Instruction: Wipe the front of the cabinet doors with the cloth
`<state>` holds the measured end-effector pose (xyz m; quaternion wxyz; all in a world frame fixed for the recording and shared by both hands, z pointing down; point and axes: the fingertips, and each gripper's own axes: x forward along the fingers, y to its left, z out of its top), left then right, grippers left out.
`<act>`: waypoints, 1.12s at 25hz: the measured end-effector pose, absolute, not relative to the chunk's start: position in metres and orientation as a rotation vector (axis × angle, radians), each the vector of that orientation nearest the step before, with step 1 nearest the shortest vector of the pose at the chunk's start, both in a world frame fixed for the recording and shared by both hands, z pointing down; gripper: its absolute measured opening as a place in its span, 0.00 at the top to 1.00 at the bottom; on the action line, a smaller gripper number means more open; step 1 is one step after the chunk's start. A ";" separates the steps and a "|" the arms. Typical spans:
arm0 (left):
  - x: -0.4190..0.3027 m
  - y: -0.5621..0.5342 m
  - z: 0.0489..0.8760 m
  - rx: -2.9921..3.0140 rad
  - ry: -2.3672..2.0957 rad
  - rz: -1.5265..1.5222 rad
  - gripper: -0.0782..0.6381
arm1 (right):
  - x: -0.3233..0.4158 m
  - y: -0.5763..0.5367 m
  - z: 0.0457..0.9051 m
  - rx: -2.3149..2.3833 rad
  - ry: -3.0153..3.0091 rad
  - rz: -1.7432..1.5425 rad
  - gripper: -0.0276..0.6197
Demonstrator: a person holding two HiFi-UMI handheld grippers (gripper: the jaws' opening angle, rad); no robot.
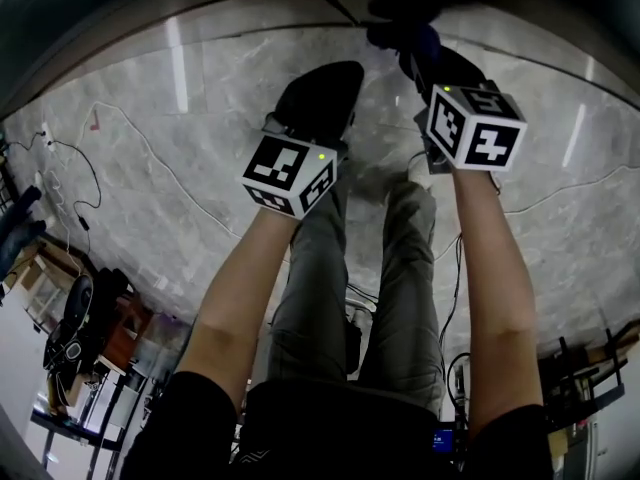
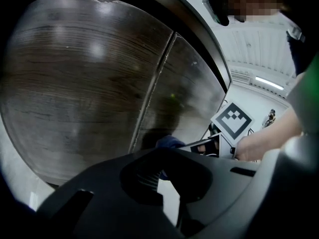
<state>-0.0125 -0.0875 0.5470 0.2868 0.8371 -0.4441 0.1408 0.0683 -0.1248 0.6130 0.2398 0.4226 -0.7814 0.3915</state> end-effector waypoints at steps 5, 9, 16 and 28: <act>0.022 -0.091 0.548 2.279 -1.132 0.393 0.89 | 0.107 -0.125 0.618 1.217 -2.111 1.081 0.82; 0.062 -0.093 0.540 2.311 -1.091 0.409 0.89 | 0.155 -0.127 0.612 1.269 -2.095 1.085 0.82; 0.117 -0.094 0.540 2.339 -1.020 0.415 0.89 | 0.212 -0.131 0.616 1.357 -2.057 1.135 0.82; 0.206 -0.087 0.529 2.397 -0.916 0.434 0.89 | 0.309 -0.131 0.611 1.467 -2.017 1.146 0.82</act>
